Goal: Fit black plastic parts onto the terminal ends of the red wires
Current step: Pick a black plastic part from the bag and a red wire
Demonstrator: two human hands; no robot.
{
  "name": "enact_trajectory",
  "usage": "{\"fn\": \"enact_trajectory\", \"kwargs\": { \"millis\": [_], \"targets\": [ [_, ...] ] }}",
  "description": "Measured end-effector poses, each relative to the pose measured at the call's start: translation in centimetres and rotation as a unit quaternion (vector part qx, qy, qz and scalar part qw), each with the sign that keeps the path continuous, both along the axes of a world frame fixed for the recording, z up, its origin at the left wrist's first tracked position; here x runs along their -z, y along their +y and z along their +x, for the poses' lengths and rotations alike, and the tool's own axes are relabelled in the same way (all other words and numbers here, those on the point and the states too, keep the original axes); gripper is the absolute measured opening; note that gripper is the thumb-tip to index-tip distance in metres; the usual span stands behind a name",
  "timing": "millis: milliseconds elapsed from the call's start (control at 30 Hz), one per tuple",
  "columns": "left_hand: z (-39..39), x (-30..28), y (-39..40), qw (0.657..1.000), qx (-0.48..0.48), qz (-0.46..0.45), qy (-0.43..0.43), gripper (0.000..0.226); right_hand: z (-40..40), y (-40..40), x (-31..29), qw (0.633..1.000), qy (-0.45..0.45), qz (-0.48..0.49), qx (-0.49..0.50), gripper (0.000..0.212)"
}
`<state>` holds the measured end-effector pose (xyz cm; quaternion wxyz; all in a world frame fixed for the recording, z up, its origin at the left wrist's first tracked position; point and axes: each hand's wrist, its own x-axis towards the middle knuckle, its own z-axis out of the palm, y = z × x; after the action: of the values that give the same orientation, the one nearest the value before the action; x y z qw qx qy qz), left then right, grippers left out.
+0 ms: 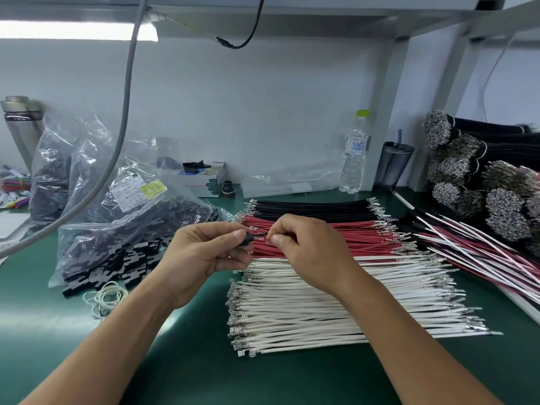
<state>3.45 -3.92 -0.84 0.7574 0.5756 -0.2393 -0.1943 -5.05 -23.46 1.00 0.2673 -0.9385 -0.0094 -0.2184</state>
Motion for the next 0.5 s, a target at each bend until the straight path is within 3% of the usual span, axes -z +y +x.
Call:
{"fn": "enact_trajectory", "kwargs": {
  "millis": [100, 500],
  "targets": [
    [-0.13, -0.06, -0.08, 1.0, -0.006, 0.016, -0.019, 0.032, -0.05, -0.01, -0.3, 0.999, 0.018, 0.049, 0.003, 0.016],
    [-0.32, 0.16, -0.38, 0.996, -0.025, 0.042, -0.081, 0.027, -0.24, 0.17, -0.71, 0.997, 0.041, 0.059, 0.011, 0.021]
  ]
}}
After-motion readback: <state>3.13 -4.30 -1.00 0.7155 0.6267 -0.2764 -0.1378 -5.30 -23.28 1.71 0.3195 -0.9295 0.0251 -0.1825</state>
